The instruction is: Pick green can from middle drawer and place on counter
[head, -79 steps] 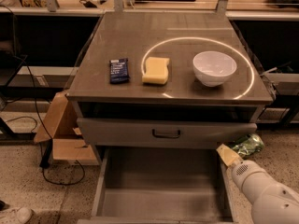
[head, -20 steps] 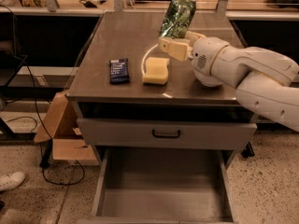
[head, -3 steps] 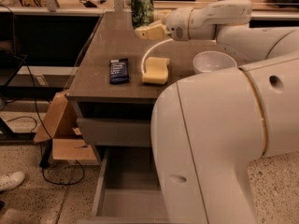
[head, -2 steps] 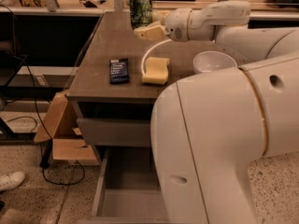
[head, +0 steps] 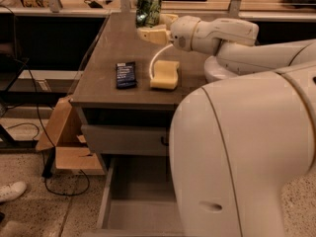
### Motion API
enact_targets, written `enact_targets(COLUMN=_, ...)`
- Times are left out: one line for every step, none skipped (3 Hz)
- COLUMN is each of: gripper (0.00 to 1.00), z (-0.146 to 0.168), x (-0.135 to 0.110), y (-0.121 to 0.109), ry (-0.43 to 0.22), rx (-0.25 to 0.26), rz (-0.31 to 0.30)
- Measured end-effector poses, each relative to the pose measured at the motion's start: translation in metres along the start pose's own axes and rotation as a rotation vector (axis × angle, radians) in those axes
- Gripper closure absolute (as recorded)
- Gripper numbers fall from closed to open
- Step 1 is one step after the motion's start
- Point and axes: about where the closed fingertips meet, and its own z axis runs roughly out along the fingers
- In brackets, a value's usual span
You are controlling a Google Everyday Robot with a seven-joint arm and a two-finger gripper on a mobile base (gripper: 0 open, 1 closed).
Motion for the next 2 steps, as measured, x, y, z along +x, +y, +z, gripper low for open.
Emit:
enact_targets(gripper=1.00, z=0.000, x=0.000, y=0.000, ry=-0.001, rx=0.001, rz=0.000)
enact_targets(gripper=1.00, z=-0.010, x=-0.027, y=-0.010, ry=-0.021, rx=0.032, rz=-0.030)
